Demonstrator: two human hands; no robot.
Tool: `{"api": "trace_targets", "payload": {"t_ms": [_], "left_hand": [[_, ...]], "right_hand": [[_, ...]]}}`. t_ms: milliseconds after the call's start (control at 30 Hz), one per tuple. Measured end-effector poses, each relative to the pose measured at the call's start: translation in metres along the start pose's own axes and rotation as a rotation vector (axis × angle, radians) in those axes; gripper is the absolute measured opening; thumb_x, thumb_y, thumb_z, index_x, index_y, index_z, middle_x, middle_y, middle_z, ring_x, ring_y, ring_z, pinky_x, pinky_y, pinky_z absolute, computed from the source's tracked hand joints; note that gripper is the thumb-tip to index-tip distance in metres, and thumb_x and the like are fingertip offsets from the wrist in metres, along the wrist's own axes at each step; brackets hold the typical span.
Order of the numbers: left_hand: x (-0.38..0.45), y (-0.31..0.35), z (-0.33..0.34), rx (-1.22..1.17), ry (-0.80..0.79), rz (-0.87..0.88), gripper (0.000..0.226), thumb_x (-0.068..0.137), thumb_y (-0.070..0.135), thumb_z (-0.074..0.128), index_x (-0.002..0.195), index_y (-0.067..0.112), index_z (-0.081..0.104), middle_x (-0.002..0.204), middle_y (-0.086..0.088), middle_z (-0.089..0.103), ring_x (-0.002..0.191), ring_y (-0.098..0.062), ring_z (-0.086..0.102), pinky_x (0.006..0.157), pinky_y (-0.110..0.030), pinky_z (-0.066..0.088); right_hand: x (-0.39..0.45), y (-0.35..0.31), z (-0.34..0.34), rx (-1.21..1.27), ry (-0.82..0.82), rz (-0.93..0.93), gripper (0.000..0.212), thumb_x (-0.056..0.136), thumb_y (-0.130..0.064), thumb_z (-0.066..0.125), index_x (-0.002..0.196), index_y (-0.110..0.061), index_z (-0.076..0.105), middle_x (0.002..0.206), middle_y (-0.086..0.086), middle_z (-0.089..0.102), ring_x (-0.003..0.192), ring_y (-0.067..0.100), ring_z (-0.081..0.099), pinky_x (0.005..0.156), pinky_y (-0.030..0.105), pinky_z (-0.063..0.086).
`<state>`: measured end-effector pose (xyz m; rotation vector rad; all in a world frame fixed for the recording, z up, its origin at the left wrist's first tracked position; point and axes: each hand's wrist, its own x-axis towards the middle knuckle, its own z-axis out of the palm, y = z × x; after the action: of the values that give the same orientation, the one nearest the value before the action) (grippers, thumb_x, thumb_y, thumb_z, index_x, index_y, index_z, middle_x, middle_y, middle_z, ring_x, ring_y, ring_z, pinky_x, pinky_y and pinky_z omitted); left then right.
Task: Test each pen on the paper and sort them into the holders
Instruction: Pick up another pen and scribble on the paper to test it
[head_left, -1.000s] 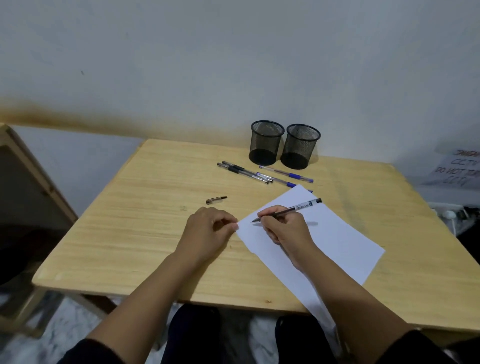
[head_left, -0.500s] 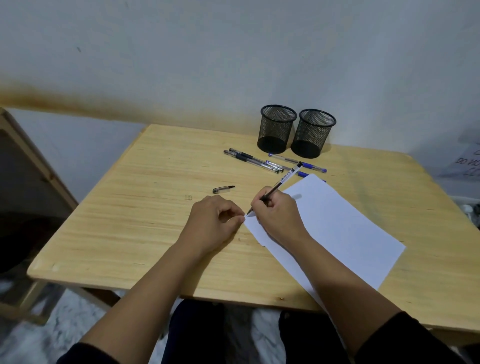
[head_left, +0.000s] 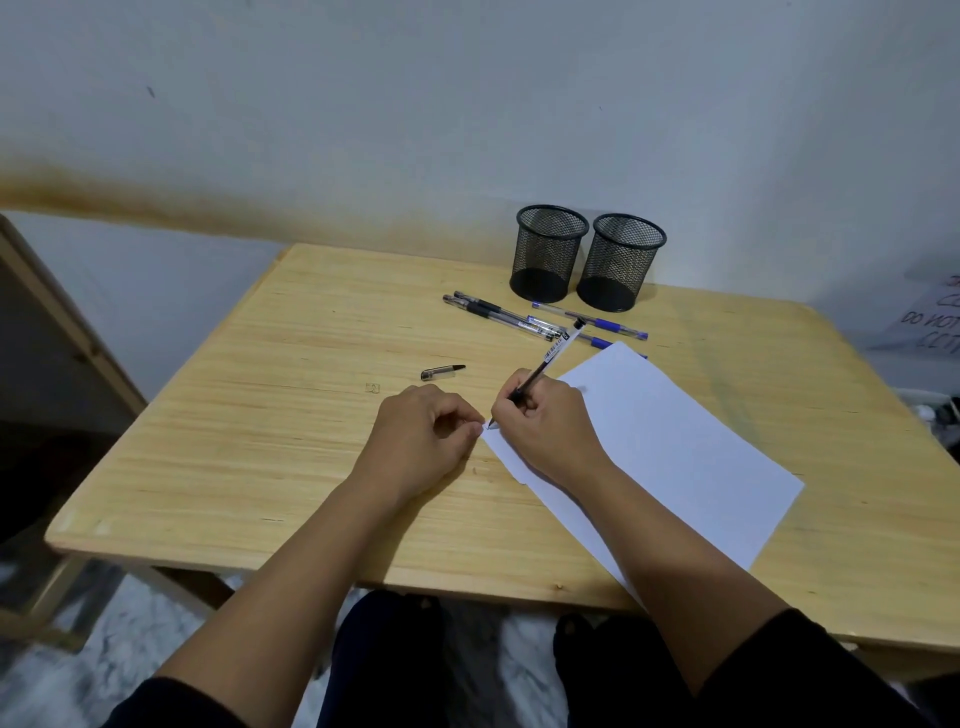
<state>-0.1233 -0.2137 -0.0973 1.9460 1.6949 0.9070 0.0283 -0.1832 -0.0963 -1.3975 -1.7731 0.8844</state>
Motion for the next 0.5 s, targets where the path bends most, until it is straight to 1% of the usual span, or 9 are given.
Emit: {"api": "trace_targets", "payload": {"t_ms": [67, 167, 267, 367, 500], "left_hand": [[0.0000, -0.0001, -0.0002, 0.001, 0.003, -0.007, 0.010, 0.081, 0.025, 0.066, 0.087, 0.026, 0.073, 0.086, 0.004, 0.069, 0.086, -0.011, 0.057, 0.070, -0.015, 0.038], [-0.0007, 0.0004, -0.0005, -0.003, 0.002, -0.017, 0.010, 0.081, 0.025, 0.065, 0.087, 0.026, 0.073, 0.085, 0.005, 0.070, 0.084, -0.009, 0.056, 0.069, -0.007, 0.034], [-0.0007, 0.0009, -0.0006, 0.003, 0.000, -0.015, 0.011, 0.082, 0.026, 0.065, 0.089, 0.026, 0.073, 0.086, 0.005, 0.070, 0.084, -0.008, 0.055, 0.069, -0.006, 0.033], [-0.0007, 0.0007, -0.0007, 0.001, -0.003, -0.017, 0.011, 0.082, 0.026, 0.064, 0.089, 0.026, 0.073, 0.087, 0.005, 0.070, 0.085, -0.008, 0.055, 0.068, -0.005, 0.032], [-0.0006, 0.0005, -0.0009, -0.003, -0.003, -0.018, 0.011, 0.082, 0.025, 0.065, 0.088, 0.026, 0.073, 0.087, 0.006, 0.070, 0.086, -0.008, 0.055, 0.069, -0.006, 0.033]], "right_hand": [[-0.0003, -0.0002, 0.0004, 0.014, 0.001, -0.003, 0.012, 0.080, -0.014, 0.053, 0.070, -0.011, 0.059, 0.053, -0.003, 0.050, 0.052, 0.011, 0.042, 0.053, 0.028, 0.037], [-0.0012, -0.0007, 0.0007, 0.025, 0.018, -0.001, 0.012, 0.080, -0.013, 0.053, 0.069, -0.011, 0.057, 0.052, -0.003, 0.048, 0.050, 0.010, 0.040, 0.050, 0.025, 0.035], [-0.0002, -0.0021, 0.0010, 0.016, 0.018, 0.004, 0.013, 0.081, -0.013, 0.053, 0.069, -0.013, 0.057, 0.052, -0.003, 0.048, 0.051, 0.010, 0.042, 0.051, 0.026, 0.037], [0.0000, -0.0019, 0.0010, 0.006, 0.031, 0.012, 0.011, 0.081, -0.014, 0.053, 0.075, -0.009, 0.060, 0.059, 0.004, 0.054, 0.056, 0.013, 0.046, 0.053, 0.028, 0.039], [-0.0007, -0.0018, 0.0014, 0.008, 0.043, 0.008, 0.011, 0.081, -0.013, 0.053, 0.074, -0.008, 0.060, 0.057, 0.003, 0.052, 0.055, 0.013, 0.046, 0.052, 0.028, 0.039]]}}
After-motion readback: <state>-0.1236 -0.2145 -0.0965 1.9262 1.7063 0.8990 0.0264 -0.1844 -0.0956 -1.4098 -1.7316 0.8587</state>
